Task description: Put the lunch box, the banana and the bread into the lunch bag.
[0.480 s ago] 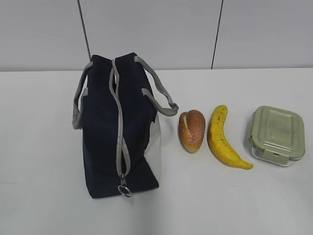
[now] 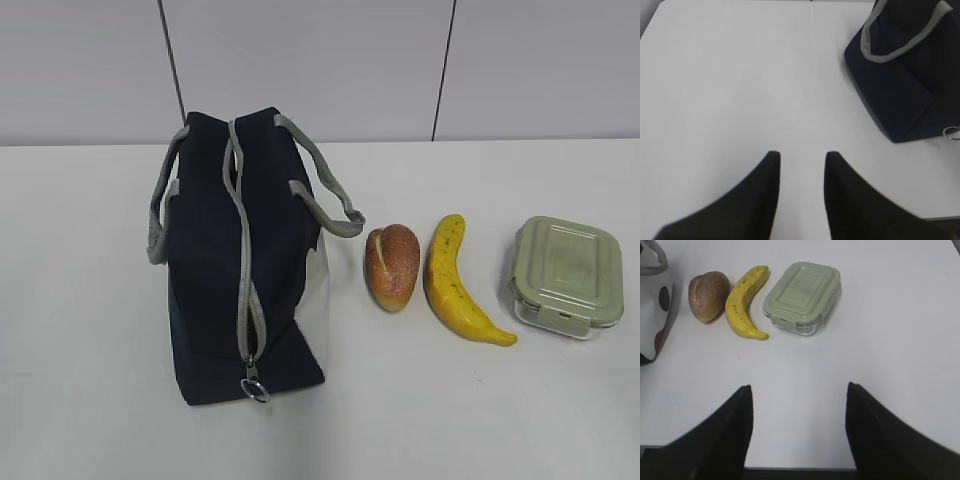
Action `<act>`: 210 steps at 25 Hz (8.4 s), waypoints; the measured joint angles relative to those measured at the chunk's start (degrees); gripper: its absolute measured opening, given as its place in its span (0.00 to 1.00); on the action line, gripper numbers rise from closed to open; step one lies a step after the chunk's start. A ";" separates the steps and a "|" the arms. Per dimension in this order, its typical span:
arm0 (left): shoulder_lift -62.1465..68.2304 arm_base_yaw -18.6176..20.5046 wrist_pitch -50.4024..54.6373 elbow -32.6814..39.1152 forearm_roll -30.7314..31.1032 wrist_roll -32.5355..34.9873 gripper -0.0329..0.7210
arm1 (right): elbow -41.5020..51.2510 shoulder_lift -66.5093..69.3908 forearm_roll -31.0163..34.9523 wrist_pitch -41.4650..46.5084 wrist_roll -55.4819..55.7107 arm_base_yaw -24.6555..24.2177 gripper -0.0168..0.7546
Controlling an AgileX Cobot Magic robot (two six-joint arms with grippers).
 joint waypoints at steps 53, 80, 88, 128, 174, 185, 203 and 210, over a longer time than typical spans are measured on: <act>94.22 -13.85 -5.00 -53.17 -23.49 -0.73 0.56 | 0.00 0.00 0.00 0.00 0.00 0.00 0.59; 100.40 -13.91 -5.35 -54.61 -22.08 -1.07 0.04 | 0.00 0.00 0.00 0.00 0.00 0.00 0.59; 100.40 -13.95 -5.13 -54.61 -22.08 -1.07 0.04 | 0.00 0.00 0.00 0.00 0.00 0.00 0.59; 100.40 -14.01 -4.05 -54.61 -21.92 -1.07 0.04 | -4.32 67.79 28.39 -35.35 -24.54 -10.05 0.59; 100.40 -14.01 -3.81 -54.61 -21.72 -1.07 0.04 | -22.80 107.28 63.27 -20.28 -54.43 -30.78 0.59; 100.40 -14.01 -3.74 -54.61 -21.72 -1.07 0.04 | -29.10 114.63 64.55 -13.69 -54.56 -30.83 0.78; 100.40 -14.01 -3.69 -54.61 -21.65 -1.07 0.04 | -30.72 118.32 71.76 -7.26 -59.13 -30.83 0.78; 100.40 -14.01 -3.69 -54.61 -21.65 -1.07 0.04 | -30.72 118.46 76.10 -7.11 -61.11 -30.83 0.78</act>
